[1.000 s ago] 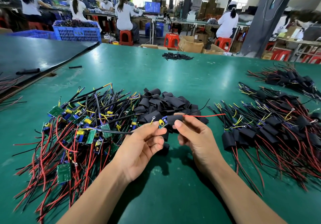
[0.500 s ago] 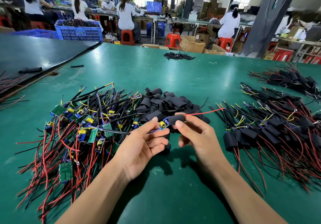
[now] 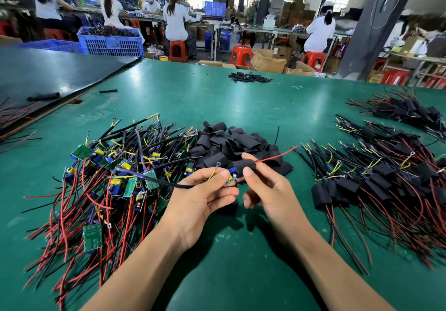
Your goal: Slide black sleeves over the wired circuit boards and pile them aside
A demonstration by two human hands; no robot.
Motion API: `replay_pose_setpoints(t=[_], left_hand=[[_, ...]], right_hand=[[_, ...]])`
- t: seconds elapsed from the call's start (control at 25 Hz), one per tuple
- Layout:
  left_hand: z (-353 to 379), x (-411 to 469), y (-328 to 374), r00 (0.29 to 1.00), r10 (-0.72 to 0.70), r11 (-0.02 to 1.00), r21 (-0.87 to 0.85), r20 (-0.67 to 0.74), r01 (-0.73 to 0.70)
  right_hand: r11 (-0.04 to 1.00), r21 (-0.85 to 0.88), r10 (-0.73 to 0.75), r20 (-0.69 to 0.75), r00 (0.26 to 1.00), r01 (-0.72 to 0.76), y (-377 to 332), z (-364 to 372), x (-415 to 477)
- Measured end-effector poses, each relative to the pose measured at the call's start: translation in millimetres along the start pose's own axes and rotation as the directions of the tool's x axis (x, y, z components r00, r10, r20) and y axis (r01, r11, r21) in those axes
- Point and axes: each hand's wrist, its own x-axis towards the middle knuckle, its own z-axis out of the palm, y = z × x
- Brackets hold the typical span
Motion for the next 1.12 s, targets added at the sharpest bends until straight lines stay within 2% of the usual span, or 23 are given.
replay_pose_setpoints(t=[0.16,0.32,0.48,0.76,1.0,1.12], left_hand=[[-2.3,0.8,-1.0,0.995,0.096,0.993,0.065,0.004,-0.096],[-0.1,-1.6,-5.2,0.959,0.281,0.933,0.23,0.019,-0.278],[2.3,-1.7,-6.2,0.926,0.377,0.882,0.312,-0.018,-0.353],[2.7,-2.6,-4.2,0.923,0.385,0.87,0.328,0.018,-0.369],[-0.4,-2.7,-3.5,0.931,0.366,0.867,0.36,0.009,-0.345],[-1.0,-2.4,-0.7,0.95,0.313,0.909,0.289,0.005,-0.301]], right_hand=[[0.999,-0.03,0.02,-0.02,1.0,-0.021,1.1,1.2,2.9],[0.998,-0.06,0.03,-0.062,0.998,-0.034,3.5,0.9,5.4],[0.999,-0.049,0.018,-0.099,0.995,-0.023,3.4,0.6,3.0],[0.999,-0.005,0.038,-0.061,0.997,-0.038,0.3,1.6,1.1],[0.997,-0.071,0.02,-0.014,1.0,-0.021,-1.0,4.6,-1.1],[0.996,-0.071,0.05,0.001,0.999,-0.05,-2.8,5.8,-0.8]])
